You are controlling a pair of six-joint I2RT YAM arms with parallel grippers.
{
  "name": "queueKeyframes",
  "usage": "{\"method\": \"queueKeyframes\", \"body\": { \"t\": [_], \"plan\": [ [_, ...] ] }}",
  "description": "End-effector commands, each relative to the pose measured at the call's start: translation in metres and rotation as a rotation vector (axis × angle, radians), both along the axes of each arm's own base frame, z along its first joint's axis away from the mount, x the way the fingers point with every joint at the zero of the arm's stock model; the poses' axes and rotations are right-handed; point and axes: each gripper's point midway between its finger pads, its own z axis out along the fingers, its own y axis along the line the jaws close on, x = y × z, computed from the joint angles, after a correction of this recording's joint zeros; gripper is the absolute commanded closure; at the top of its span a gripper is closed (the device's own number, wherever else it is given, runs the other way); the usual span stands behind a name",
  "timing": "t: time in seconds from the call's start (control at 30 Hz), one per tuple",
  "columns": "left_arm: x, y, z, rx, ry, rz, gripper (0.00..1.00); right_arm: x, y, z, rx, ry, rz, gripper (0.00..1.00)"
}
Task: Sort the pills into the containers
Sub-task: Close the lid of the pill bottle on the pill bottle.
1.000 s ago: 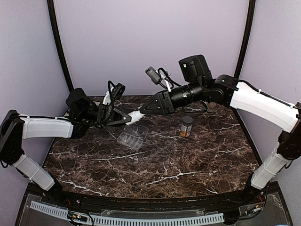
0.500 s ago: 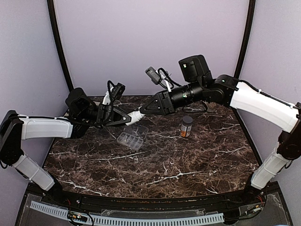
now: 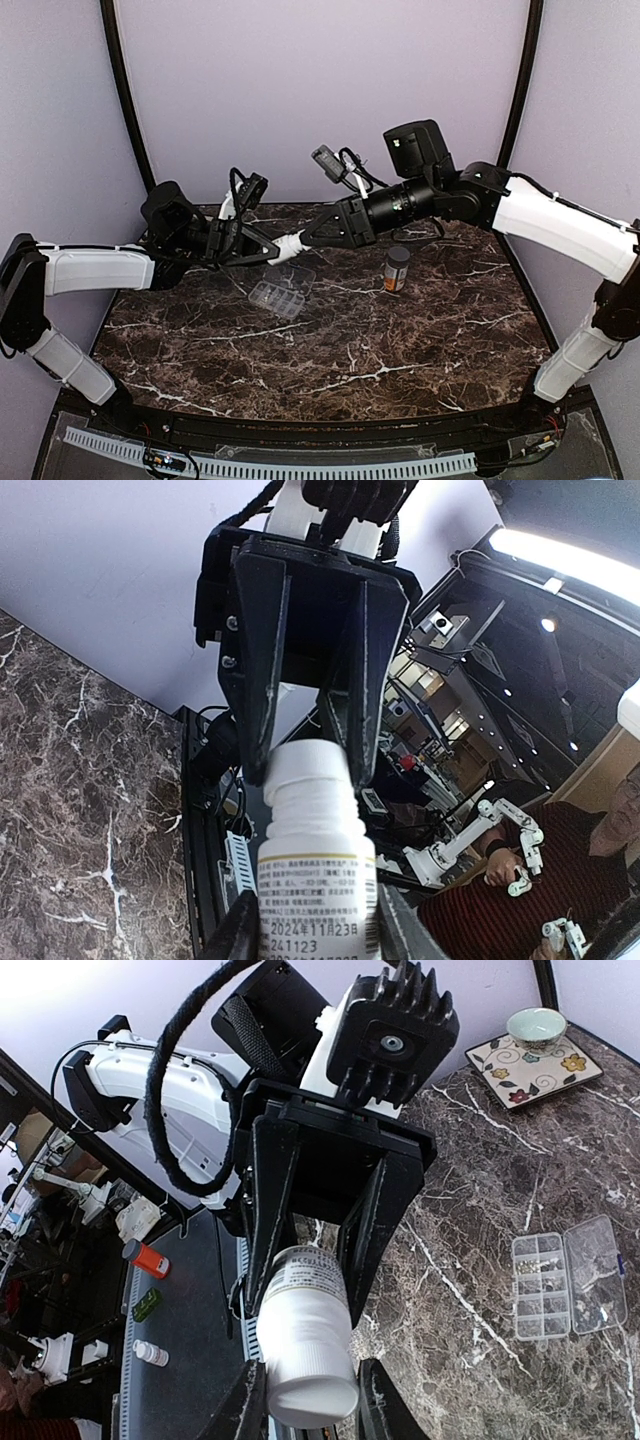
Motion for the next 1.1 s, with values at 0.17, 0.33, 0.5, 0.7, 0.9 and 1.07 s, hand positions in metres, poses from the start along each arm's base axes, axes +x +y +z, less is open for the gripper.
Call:
{"method": "queueKeyframes", "body": {
  "t": [0.17,0.33,0.5,0.7,0.9,1.07],
  "plan": [
    [0.0023,-0.0037,0.0187,-0.045,-0.061,0.005,1.00,-0.0096,0.0020,-0.0003,0.016,0.010,0.039,0.95],
    [0.0025,-0.0043,0.0183,-0.043,-0.059,0.002,1.00,-0.0105,0.0037,0.0008,0.022,0.013,0.051,0.95],
    [0.0039,-0.0050,0.0171,-0.043,-0.059,0.003,1.00,-0.0118,0.0021,0.0038,0.028,0.013,0.052,0.95],
    [0.0051,-0.0059,0.0178,-0.043,-0.056,-0.001,1.00,-0.0131,0.0009,0.0043,0.035,0.015,0.052,0.95],
    [0.0043,-0.0059,0.0186,-0.045,-0.056,-0.001,1.00,-0.0140,0.0010,0.0057,0.041,0.017,0.057,0.95],
    [0.0041,-0.0058,0.0167,-0.039,-0.047,-0.001,1.00,-0.0154,0.0015,0.0078,0.049,0.019,0.063,0.95]
  ]
}}
